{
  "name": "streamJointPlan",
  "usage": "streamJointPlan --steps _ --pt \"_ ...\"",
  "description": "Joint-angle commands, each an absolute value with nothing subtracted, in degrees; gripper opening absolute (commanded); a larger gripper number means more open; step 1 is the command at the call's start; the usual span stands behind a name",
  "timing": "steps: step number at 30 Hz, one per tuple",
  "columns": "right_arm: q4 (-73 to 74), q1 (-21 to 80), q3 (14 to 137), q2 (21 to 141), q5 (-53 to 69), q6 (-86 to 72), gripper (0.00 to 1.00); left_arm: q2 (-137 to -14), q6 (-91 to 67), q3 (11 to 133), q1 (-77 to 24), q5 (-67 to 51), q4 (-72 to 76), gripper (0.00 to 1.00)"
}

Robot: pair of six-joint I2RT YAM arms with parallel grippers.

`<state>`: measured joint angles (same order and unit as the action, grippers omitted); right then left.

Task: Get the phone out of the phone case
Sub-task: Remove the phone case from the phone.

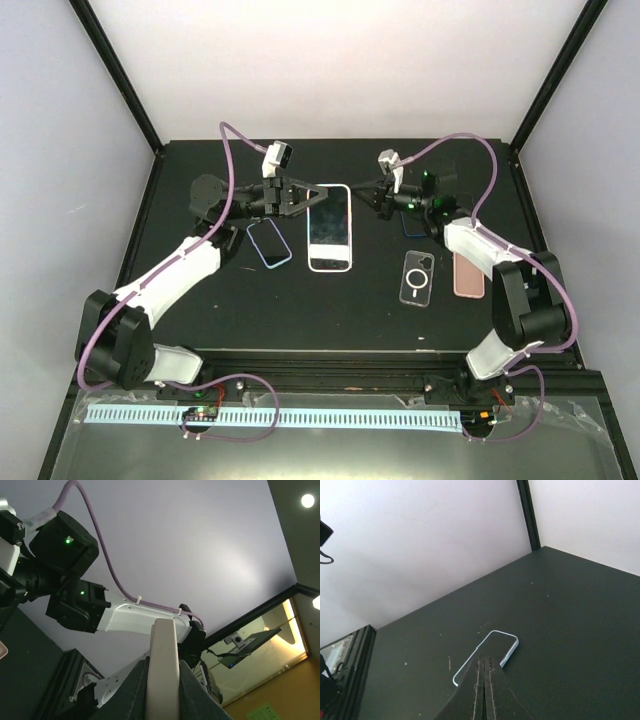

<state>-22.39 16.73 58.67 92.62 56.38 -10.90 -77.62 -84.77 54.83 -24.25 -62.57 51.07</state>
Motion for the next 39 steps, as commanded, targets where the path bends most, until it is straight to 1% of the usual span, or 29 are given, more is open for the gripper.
streamJointPlan --steps 1,2,3,7,9,10,12,13,16,19,24,27,33,39 --pt "-17.8 16.7 58.3 89.5 54.1 -4.7 0.01 -76.4 -85.9 56.5 -23.3 -65.4 52.7 0.02" --pt "-16.0 16.8 58.6 88.2 55.7 -4.8 0.02 -76.4 -84.6 56.6 -23.2 -65.8 51.7 0.02" --pt "-13.9 16.8 58.9 86.6 56.9 -5.2 0.07 -76.3 -82.7 57.0 -23.2 -66.3 50.0 0.01" --pt "-7.3 16.7 58.5 78.4 59.6 -7.7 0.41 -75.7 -75.8 57.5 -23.0 -66.9 42.6 0.02" --pt "-1.7 16.8 59.1 75.3 61.3 -7.1 0.52 -75.8 -74.6 57.4 -23.0 -66.8 41.6 0.02" --pt "1.6 16.7 59.5 74.0 62.4 -6.3 0.55 -75.9 -74.1 57.6 -23.0 -66.8 41.5 0.02" --pt "6.9 16.7 59.4 71.2 64.0 -5.5 0.57 -76.1 -73.9 58.2 -22.5 -66.5 41.4 0.02" --pt "7.8 16.7 58.8 69.6 64.7 -6.7 0.58 -76.1 -74.1 58.4 -22.2 -66.1 41.7 0.02" --pt "5.5 16.8 56.1 66.3 66.1 -14.1 0.65 -76.6 -75.1 59.4 -21.2 -64.6 43.2 0.02" --pt "4.4 16.8 55.8 65.4 68.0 -18.6 0.66 -77.9 -78.8 60.3 -20.5 -64.1 47.5 0.02" --pt "5.8 18.4 53.6 64.0 71.1 -17.5 0.62 -77.9 -80.1 61.3 -20.0 -63.3 48.4 0.02" --pt "6.6 21.0 52.8 63.3 71.0 -16.1 0.61 -77.8 -80.4 61.1 -20.0 -62.6 48.8 0.01" --pt "5.4 23.5 54.0 64.1 69.8 -16.3 0.54 -77.7 -81.6 60.6 -19.9 -61.8 49.7 0.02" --pt "3.6 26.1 54.6 64.9 69.7 -17.5 0.51 -77.4 -82.0 60.3 -20.0 -61.7 50.2 0.02"
